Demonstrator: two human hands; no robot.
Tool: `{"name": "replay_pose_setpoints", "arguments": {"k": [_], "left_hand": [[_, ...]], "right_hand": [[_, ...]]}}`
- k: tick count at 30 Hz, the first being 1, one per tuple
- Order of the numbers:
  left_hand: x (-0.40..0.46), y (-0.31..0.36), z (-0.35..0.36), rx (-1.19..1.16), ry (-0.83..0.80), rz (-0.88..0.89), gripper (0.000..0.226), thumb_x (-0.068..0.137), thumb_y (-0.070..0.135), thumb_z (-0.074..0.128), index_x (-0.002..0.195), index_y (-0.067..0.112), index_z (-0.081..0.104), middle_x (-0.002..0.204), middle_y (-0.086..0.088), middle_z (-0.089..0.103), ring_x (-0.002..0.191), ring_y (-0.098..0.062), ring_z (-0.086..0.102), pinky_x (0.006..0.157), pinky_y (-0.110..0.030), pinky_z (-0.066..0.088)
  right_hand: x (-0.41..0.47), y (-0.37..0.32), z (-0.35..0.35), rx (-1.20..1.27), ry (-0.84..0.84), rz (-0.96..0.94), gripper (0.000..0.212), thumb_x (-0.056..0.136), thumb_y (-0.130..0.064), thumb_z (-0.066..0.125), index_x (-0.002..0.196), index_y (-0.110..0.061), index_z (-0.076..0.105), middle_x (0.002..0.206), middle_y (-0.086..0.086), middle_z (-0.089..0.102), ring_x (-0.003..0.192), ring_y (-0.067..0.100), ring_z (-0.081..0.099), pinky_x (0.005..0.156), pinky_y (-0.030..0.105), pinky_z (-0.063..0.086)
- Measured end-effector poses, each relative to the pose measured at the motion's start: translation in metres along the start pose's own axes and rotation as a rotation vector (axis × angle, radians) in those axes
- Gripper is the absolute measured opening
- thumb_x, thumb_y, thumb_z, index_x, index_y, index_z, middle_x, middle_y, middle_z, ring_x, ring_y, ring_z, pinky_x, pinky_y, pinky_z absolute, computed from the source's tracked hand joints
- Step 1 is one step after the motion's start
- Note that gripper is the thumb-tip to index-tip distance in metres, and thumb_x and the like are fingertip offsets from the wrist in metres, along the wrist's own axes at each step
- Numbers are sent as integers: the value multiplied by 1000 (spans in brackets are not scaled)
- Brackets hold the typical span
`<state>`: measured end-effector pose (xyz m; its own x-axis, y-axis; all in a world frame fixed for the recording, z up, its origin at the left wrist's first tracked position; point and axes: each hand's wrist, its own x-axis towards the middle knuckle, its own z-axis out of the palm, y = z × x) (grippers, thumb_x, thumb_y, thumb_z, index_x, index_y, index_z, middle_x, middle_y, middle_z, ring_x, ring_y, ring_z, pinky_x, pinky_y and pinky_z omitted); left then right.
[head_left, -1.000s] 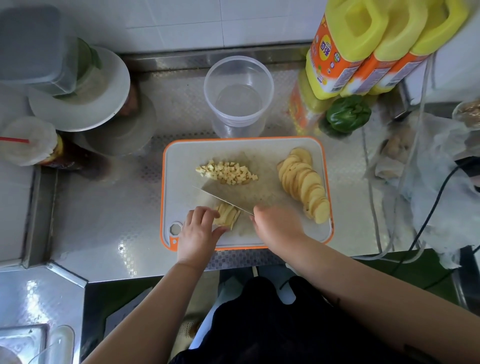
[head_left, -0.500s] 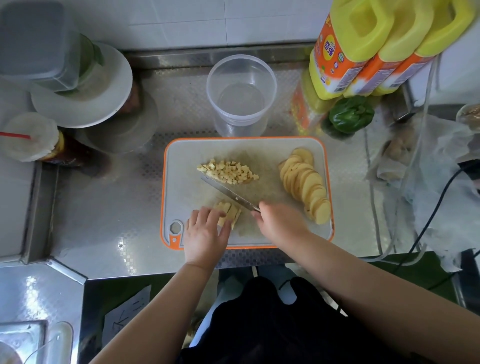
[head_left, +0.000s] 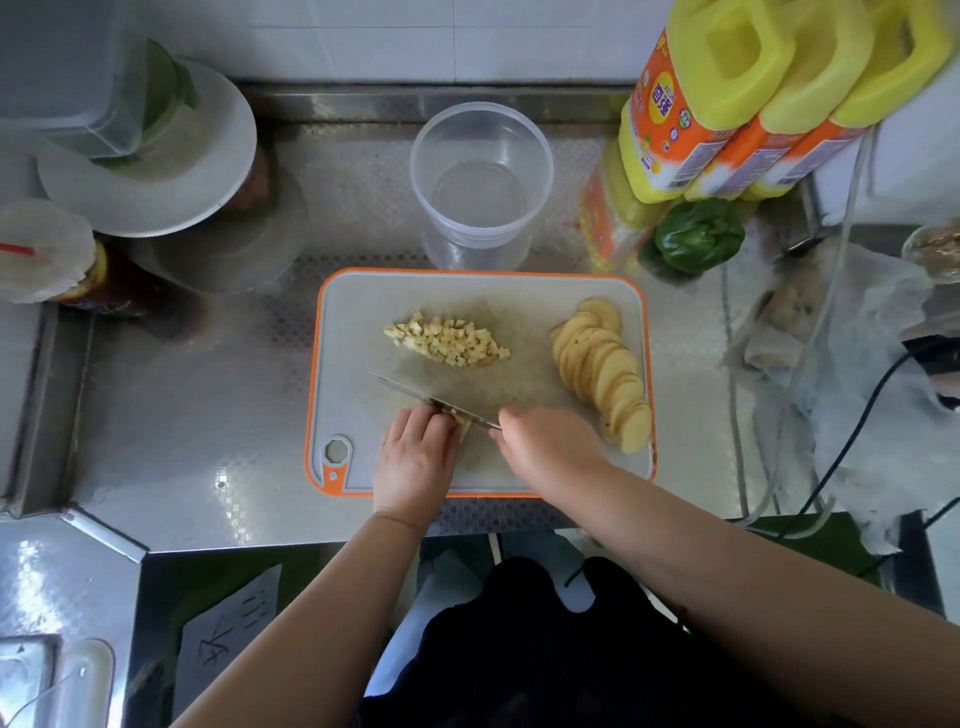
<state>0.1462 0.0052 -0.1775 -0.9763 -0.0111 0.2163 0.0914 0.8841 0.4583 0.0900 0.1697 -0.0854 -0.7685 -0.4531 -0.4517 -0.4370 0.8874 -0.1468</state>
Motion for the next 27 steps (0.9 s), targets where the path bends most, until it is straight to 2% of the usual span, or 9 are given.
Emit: {"name": "replay_pose_setpoints", "arguments": {"k": [3,6,10,14,17,19,21,27], "left_hand": [[-1,-1,3,-11,17,11,28,97,25,53,83,5,66,89,-8,61,81,-27,53,69,-38,49],[-2,-1,6,-19,34,16,26,97,23,55,83,4,66,92,-9,63,82,-28,55,70,-38,51],[-2,-2,8,-27,61,19,26,98,22,57,84,3,68,95,-9,64,84,-29,57,73,-38,51],[-3,-1,7,-18,62,27,22,97,21,59,86,4,69,97,-9,65,86,-28,58,74,-37,52],[-3,0,5,-12,43,40,22,97,22,57,88,5,68,96,-9,64,86,-27,57,72,-38,53],[-3,0,4,-7,31,54,24,98,23,55,88,5,68,95,-9,64,85,-27,56,71,-39,53],[-2,0,2,-1,18,61,25,97,23,54,87,5,67,94,-9,64,85,-27,56,71,-39,53],[0,4,-7,50,7,45,25,96,24,52,85,6,66,91,-9,62,81,-27,53,69,-36,47]], "right_hand": [[4,1,3,-30,-25,11,24,103,-29,38,95,-12,52,57,-4,35,45,13,32,41,27,20],[7,-1,8,-48,-55,38,9,100,-18,46,92,-15,49,56,-4,35,44,13,32,39,25,19],[16,-3,12,-3,-107,60,4,97,-11,48,95,-13,51,58,-3,35,46,13,33,40,26,20],[22,-2,14,43,-134,63,9,99,-16,46,99,-12,53,61,-3,38,50,13,37,42,27,23],[24,5,7,125,-139,41,23,102,-34,40,91,-15,48,64,-4,39,59,18,44,48,29,30],[26,12,3,183,-132,35,29,100,-40,41,90,-14,50,66,-4,43,61,18,47,48,30,31],[26,16,2,205,-119,25,31,100,-40,41,91,-12,52,65,-3,44,58,16,46,47,30,32],[11,3,-4,88,-56,-33,29,102,-39,37,84,-17,41,60,-4,37,51,15,38,42,29,26]]}}
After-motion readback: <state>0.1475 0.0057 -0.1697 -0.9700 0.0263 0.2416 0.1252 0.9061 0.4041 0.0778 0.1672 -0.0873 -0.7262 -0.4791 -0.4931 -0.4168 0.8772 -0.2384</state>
